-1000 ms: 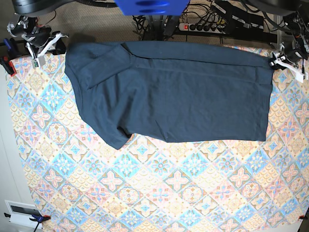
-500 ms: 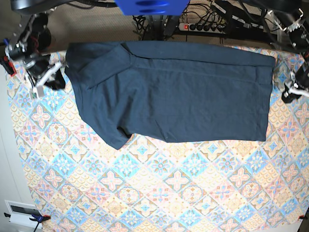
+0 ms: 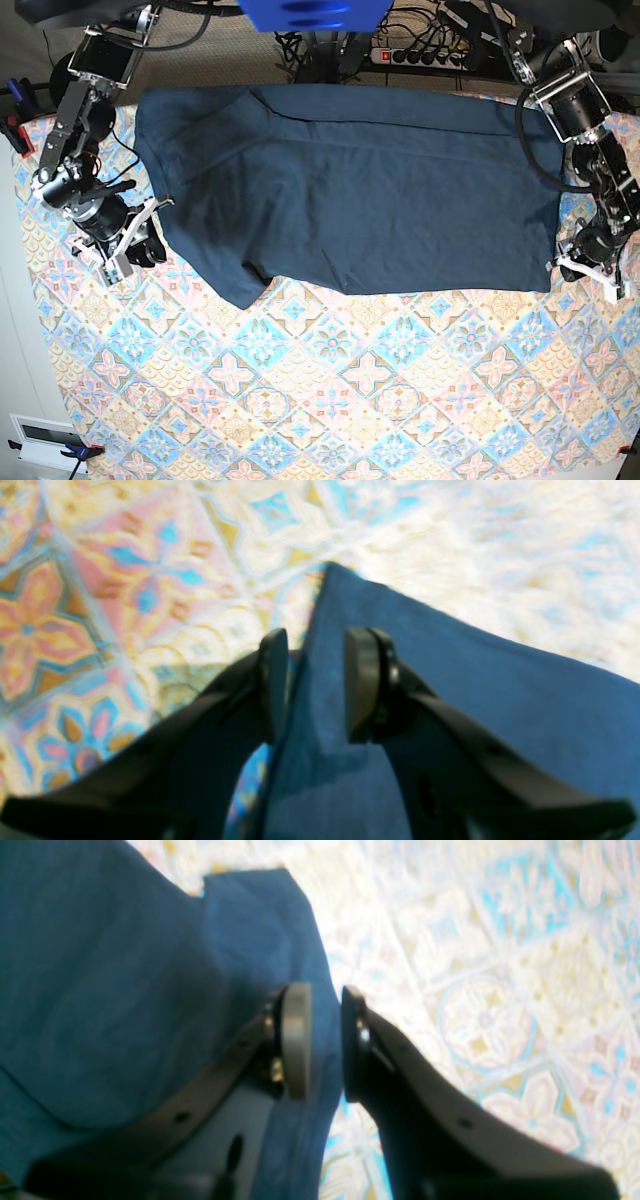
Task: Layout the t-shirt on the table in an organized manner, then fold the t-shirt properly
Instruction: 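Move both grippers to the shirt's hem corners and grasp them, then lift the hem with both grippers and fold it toward the folded edge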
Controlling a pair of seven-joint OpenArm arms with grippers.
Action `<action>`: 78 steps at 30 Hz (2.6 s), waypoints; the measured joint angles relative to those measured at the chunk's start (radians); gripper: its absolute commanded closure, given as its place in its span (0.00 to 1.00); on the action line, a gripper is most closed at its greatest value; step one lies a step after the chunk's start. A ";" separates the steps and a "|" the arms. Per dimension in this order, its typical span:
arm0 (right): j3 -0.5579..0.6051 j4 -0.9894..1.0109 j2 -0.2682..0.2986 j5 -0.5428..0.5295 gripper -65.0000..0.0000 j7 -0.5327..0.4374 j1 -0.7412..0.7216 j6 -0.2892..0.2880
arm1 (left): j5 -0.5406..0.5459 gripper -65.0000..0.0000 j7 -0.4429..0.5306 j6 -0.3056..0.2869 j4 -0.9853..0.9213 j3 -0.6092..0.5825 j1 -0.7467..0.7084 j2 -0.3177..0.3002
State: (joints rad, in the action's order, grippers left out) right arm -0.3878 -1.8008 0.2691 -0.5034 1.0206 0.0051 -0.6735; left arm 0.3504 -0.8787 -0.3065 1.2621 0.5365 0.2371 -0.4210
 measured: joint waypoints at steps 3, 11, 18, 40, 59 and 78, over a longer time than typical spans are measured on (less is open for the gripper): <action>-0.003 0.002 0.002 0.015 0.84 0.009 -0.003 0.003 | -0.036 0.70 0.071 -0.002 -0.144 -0.041 0.056 0.004; -0.002 0.055 0.001 0.009 0.84 0.005 -0.003 0.003 | -0.084 0.66 0.142 0.002 -0.387 -0.080 0.149 -0.002; -0.002 0.055 0.001 0.007 0.84 -0.002 -0.004 0.003 | -0.090 0.49 0.181 0.003 -0.404 -0.084 0.149 0.000; 0.005 0.055 0.002 0.006 0.84 0.003 -0.004 0.003 | -0.077 0.96 0.119 -0.143 -0.360 -0.087 0.134 0.061; 0.299 0.548 0.070 0.026 0.68 -0.124 -0.225 0.011 | -0.082 1.00 0.107 -0.140 -0.125 -0.080 0.018 0.055; 0.433 0.816 0.087 0.221 0.61 -0.430 -0.335 0.003 | -0.083 1.00 0.107 -0.140 -0.124 -0.080 0.017 0.058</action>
State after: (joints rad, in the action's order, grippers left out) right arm 0.0448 -0.9852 0.3561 -0.2825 0.5903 -0.3302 -0.6701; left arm 0.2676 -0.7715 -0.4469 1.1378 0.4564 0.2543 -0.3630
